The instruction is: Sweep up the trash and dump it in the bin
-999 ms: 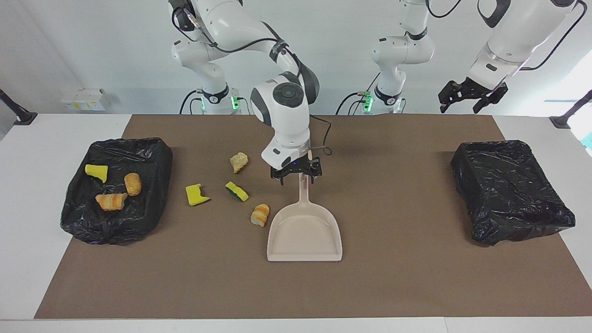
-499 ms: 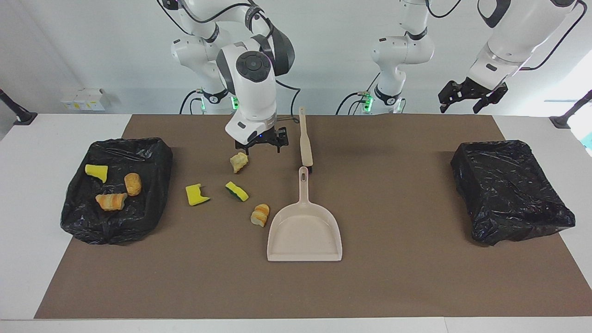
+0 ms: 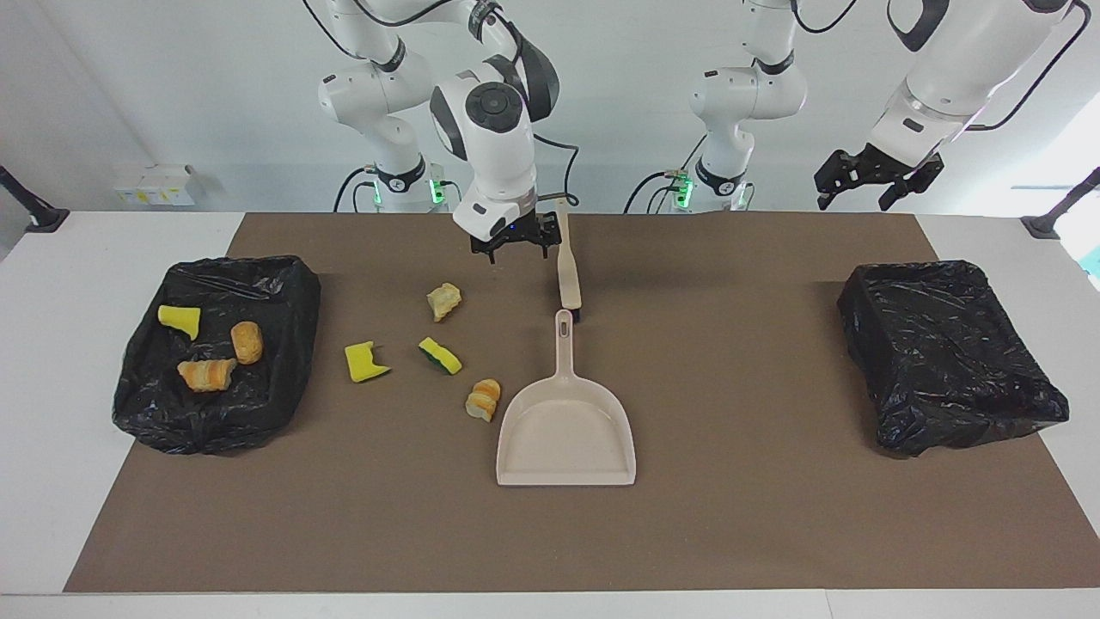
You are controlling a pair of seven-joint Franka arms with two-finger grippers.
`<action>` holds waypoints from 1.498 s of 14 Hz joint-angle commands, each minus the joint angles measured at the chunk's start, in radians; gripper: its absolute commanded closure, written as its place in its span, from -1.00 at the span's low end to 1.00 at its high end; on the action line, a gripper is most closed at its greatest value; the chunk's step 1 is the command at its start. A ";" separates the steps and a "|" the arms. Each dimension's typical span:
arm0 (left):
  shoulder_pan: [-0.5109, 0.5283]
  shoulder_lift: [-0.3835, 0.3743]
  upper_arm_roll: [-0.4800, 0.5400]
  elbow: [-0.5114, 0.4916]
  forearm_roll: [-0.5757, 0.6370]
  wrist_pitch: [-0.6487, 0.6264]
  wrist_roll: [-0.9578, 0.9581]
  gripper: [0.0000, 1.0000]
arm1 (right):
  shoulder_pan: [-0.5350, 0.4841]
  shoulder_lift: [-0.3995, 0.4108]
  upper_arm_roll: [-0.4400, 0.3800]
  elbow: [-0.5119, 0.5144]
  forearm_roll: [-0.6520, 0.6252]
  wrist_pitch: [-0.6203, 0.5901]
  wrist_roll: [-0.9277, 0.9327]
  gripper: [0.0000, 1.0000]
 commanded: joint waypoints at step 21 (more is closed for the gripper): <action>-0.008 0.023 -0.018 0.032 0.015 0.122 0.005 -1.00 | 0.228 0.029 -0.002 -0.174 0.142 0.105 0.210 1.00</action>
